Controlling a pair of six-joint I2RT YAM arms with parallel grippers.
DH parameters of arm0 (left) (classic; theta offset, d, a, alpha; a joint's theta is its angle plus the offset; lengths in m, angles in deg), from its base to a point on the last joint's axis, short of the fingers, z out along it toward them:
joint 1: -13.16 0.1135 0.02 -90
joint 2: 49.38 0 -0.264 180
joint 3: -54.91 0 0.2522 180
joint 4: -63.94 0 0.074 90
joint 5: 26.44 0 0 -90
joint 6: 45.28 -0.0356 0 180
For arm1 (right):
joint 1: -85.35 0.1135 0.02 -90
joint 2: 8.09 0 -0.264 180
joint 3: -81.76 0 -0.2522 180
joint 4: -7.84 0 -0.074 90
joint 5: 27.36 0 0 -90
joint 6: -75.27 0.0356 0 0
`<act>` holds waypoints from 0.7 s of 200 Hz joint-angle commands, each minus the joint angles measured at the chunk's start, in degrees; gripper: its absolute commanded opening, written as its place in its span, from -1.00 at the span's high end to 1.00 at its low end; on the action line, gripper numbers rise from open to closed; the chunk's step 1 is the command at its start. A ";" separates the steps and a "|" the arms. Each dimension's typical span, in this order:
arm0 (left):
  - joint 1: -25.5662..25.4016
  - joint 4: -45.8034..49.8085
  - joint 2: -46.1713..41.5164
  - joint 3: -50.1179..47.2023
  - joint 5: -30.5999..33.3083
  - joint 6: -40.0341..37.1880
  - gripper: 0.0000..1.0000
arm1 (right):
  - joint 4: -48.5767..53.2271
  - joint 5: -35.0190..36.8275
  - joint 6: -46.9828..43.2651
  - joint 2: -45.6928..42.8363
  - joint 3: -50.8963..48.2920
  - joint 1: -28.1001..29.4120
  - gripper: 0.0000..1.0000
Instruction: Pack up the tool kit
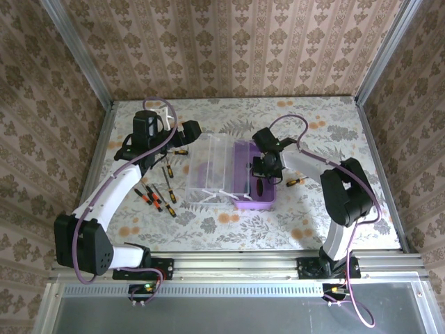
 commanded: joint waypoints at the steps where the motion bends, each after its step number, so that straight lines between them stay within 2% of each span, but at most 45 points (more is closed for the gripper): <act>1: 0.25 -1.35 -1.12 -0.40 -0.98 0.63 -1.00 | -1.10 1.02 -0.46 1.60 1.86 -0.09 1.00; 45: 0.24 -1.44 -0.89 -0.19 -1.55 0.82 -1.00 | -0.47 1.65 -0.65 4.20 3.81 -0.18 0.93; 70: 0.24 -1.44 -0.95 -0.19 -1.55 0.83 -1.00 | -0.25 1.65 -0.21 4.77 4.37 -0.18 0.79; 85: 0.25 -1.44 -0.87 -0.18 -1.55 0.82 -1.00 | 0.03 1.84 -0.11 4.52 4.46 -0.18 0.59; 101: 0.20 -1.44 -0.69 -0.09 -1.90 0.82 -1.00 | 0.37 2.30 -0.18 3.97 4.43 -0.18 0.49; 140: 0.24 -1.44 -0.43 -0.08 -2.25 0.93 -1.00 | 0.91 2.43 -0.20 1.86 4.38 -0.18 0.47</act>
